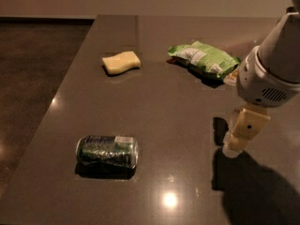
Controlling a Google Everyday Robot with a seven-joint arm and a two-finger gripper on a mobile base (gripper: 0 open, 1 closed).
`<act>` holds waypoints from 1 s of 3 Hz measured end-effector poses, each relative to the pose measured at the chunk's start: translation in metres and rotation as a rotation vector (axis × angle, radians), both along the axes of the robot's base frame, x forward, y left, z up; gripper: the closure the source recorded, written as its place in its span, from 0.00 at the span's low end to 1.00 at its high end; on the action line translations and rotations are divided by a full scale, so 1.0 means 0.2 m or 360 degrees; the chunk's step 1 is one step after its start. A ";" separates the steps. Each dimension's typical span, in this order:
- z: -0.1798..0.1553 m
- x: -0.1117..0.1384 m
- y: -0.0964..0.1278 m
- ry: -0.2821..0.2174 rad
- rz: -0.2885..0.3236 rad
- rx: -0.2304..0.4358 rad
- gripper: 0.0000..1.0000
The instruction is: Move green can near green rice chip bag
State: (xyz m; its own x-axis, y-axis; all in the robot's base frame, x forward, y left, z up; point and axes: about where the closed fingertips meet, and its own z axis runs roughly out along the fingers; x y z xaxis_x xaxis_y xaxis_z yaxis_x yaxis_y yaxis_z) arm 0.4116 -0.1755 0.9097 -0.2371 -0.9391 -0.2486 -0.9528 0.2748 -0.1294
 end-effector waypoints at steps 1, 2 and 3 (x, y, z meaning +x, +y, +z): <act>-0.02 -0.04 0.05 0.0022 0.0063 0.0035 0.00; -0.08 -0.10 0.12 0.0045 0.0130 0.0081 0.00; -0.21 -0.23 0.28 0.0086 0.0258 0.0205 0.00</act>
Offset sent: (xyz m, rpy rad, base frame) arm -0.0446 0.0428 -0.0463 0.1017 0.0764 0.1460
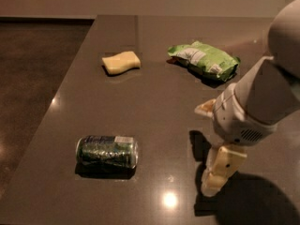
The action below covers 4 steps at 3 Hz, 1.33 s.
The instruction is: Move green can near green rice chip bag
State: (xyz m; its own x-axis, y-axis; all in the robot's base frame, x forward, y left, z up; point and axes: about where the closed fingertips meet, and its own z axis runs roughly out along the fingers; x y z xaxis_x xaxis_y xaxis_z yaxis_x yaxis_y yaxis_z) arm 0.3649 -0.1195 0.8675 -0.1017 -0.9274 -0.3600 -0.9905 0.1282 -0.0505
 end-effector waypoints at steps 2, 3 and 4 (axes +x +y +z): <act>-0.06 -0.14 0.37 0.0074 0.0145 0.0246 0.00; 0.00 -0.15 0.54 0.0055 0.0203 0.0324 0.00; 0.04 -0.12 0.73 0.0046 0.0260 0.0369 0.00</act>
Offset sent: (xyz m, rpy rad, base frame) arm -0.0372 0.1120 -0.0086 0.2322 0.0569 0.1276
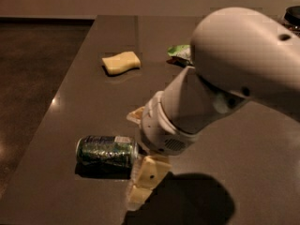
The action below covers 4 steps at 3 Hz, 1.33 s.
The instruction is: Move green can near green rice chip bag
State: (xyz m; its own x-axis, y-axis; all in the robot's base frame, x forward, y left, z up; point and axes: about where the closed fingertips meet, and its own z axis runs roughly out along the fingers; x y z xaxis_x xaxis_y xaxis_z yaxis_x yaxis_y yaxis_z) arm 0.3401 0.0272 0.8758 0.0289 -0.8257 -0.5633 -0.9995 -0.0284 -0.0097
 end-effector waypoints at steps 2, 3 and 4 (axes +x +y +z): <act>-0.07 0.10 0.16 -0.0039 -0.0042 -0.0038 0.00; -0.12 0.15 0.16 -0.0076 -0.0074 -0.0086 0.00; -0.15 0.17 0.14 -0.0086 -0.0102 -0.0146 0.17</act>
Offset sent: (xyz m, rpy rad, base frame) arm 0.0305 0.0348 -0.0241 -0.0276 -0.0202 -0.0549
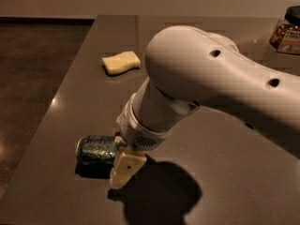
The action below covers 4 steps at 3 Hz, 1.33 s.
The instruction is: Move green can near green rice chip bag
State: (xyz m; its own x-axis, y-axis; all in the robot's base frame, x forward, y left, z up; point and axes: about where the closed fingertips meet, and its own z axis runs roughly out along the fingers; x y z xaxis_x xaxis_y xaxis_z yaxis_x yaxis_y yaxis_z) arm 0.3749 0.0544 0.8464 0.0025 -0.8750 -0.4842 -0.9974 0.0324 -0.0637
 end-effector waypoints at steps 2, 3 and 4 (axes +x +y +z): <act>0.05 0.06 -0.09 -0.0013 -0.0080 -0.0049 0.64; 0.11 0.13 -0.16 -0.0014 -0.0152 -0.0053 0.87; 0.20 0.26 -0.30 -0.0016 -0.0274 -0.0054 1.00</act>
Offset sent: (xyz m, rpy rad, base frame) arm 0.0240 -0.0333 0.0169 -0.0378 -0.0080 -0.0961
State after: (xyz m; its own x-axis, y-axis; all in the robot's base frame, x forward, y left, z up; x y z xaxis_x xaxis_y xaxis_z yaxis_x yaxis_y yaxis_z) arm 0.4274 -0.0049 0.8861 -0.1440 -0.8789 -0.4548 -0.9767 0.2002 -0.0776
